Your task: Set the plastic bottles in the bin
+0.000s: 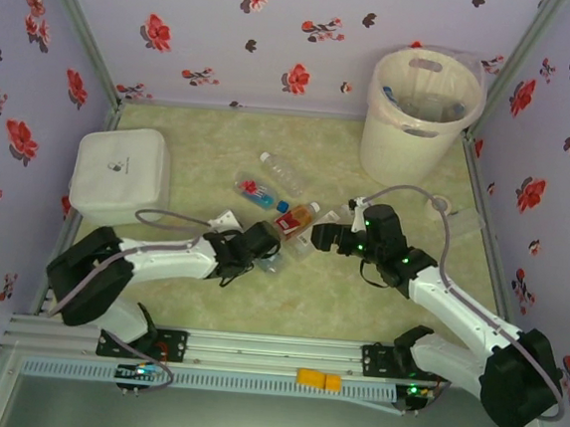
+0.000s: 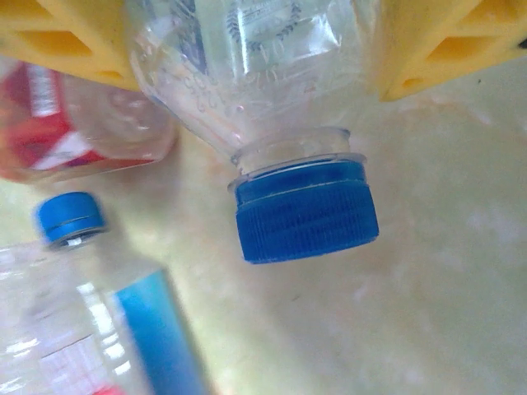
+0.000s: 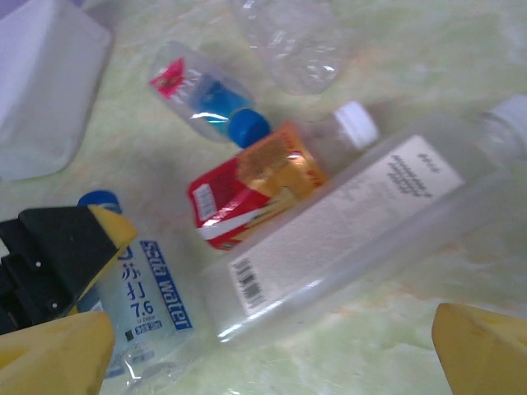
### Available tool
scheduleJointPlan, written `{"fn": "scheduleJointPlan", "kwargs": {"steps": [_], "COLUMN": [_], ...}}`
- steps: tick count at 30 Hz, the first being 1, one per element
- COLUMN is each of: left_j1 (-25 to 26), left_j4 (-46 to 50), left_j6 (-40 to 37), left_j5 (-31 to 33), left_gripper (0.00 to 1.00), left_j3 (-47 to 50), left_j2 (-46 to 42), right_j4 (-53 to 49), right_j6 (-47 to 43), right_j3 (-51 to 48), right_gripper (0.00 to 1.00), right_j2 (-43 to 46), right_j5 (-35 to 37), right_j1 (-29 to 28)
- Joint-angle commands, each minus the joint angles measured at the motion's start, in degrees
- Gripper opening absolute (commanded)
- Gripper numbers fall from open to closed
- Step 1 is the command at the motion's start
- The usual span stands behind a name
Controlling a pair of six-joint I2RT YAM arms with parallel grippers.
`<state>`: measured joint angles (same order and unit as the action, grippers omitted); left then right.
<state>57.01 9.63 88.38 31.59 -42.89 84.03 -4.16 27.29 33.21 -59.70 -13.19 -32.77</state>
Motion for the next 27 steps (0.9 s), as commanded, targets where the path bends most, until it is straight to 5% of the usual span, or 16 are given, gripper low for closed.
{"fn": "scheduleJointPlan", "kwargs": {"steps": [1,10,21,27], "left_j1": [-0.6,-2.1,-2.0,-1.9], "left_j4": [-6.1,-7.0,-10.6,-11.3], "left_j6": [-10.0,-25.0,-26.1,-25.4], "left_j5": [4.6,1.4,-7.1,-9.0], "left_gripper": [0.48,0.49,0.5,0.5], "left_j3": [-0.5,-8.0,-9.7,-9.1], "left_j2": [-5.4,-11.0,-9.3,-9.1], "right_j4": [5.4,14.9,19.6,23.0], "right_j6": [1.1,3.3,2.6,4.2], "right_j3": [-1.8,-1.3,2.6,3.2], "right_gripper": [1.0,1.0,0.98,0.76], "right_j2": [0.3,-0.3,-7.0,-11.1], "right_j5": [-6.2,-13.1,-15.7,-17.5], "right_j1": [-1.3,-4.9,-8.0,-8.3]}}
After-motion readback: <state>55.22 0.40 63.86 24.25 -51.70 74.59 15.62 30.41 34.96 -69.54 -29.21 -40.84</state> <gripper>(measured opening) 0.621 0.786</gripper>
